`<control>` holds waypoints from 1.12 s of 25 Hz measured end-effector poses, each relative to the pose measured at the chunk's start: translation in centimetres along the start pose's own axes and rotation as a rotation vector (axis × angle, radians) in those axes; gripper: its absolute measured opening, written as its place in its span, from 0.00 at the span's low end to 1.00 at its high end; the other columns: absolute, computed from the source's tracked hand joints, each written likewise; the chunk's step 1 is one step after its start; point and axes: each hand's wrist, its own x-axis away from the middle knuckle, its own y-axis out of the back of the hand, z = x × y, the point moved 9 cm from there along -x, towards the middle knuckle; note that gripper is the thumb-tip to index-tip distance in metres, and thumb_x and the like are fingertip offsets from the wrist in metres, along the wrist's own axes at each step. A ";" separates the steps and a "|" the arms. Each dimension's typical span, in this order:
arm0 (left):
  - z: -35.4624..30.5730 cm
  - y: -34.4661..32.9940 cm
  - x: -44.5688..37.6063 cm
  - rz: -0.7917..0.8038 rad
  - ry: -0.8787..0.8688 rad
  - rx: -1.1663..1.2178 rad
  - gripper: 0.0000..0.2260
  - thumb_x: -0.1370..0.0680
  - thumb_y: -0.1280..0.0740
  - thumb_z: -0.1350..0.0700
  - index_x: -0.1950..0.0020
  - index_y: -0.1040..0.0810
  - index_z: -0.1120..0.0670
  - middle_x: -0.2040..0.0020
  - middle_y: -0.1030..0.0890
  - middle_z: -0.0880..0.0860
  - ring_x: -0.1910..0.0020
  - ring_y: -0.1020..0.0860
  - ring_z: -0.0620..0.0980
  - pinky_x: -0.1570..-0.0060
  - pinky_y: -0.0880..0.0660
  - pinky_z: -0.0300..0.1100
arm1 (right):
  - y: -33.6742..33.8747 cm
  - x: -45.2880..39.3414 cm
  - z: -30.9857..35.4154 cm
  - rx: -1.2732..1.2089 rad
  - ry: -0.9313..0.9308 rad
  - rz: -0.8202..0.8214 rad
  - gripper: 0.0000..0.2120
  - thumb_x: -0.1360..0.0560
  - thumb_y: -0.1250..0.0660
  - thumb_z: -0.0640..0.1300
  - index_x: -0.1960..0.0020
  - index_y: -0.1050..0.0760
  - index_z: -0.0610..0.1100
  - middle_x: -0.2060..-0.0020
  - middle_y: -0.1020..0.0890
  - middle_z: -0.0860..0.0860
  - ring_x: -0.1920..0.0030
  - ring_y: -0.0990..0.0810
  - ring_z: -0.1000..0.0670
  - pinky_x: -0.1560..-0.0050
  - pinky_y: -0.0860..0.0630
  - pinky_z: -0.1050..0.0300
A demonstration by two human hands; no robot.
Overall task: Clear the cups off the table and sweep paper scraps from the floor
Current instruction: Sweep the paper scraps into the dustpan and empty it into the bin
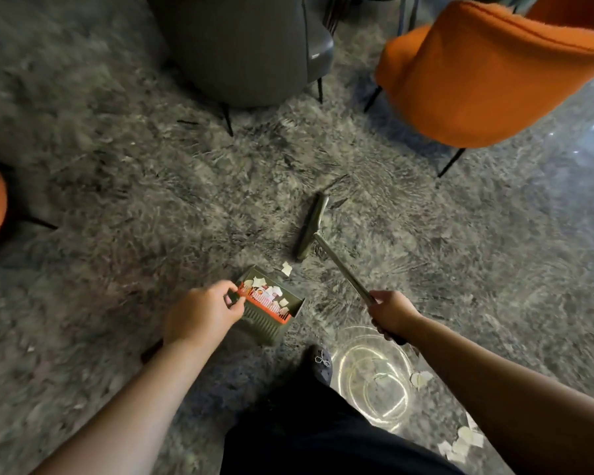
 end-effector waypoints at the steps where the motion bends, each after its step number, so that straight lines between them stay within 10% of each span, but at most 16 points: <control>1: 0.0 0.0 -0.4 -0.002 0.013 0.002 0.08 0.32 0.24 0.47 0.57 0.17 0.46 0.67 0.17 0.47 0.66 0.19 0.56 0.70 0.30 0.40 | 0.1 -1.0 0.9 0.034 0.012 0.007 0.08 0.23 0.41 0.40 0.52 0.24 0.44 0.72 0.26 0.45 0.78 0.31 0.48 0.77 0.34 0.60; 12: -1.4 -1.0 -3.3 0.044 0.021 -0.020 0.11 0.29 0.30 0.42 0.51 0.19 0.45 0.62 0.16 0.48 0.62 0.18 0.55 0.65 0.22 0.44 | -2.8 -3.0 1.3 0.017 -0.109 0.232 0.10 0.21 0.44 0.41 0.59 0.28 0.41 0.76 0.27 0.46 0.79 0.32 0.49 0.75 0.39 0.59; 22: -1.7 -0.1 -1.8 -0.029 -0.026 -0.055 0.08 0.31 0.26 0.44 0.58 0.19 0.45 0.67 0.18 0.45 0.68 0.20 0.52 0.74 0.40 0.36 | -2.1 2.4 -0.8 -0.185 -0.104 0.227 0.07 0.22 0.42 0.42 0.55 0.26 0.45 0.72 0.28 0.47 0.77 0.35 0.51 0.73 0.42 0.61; 28: 1.0 -0.4 1.4 0.010 0.025 0.086 0.09 0.30 0.26 0.48 0.52 0.17 0.47 0.64 0.17 0.45 0.63 0.18 0.55 0.66 0.26 0.42 | -2.0 5.5 -2.2 -0.239 -0.080 0.135 0.10 0.23 0.42 0.38 0.49 0.27 0.51 0.71 0.29 0.47 0.78 0.35 0.51 0.76 0.41 0.63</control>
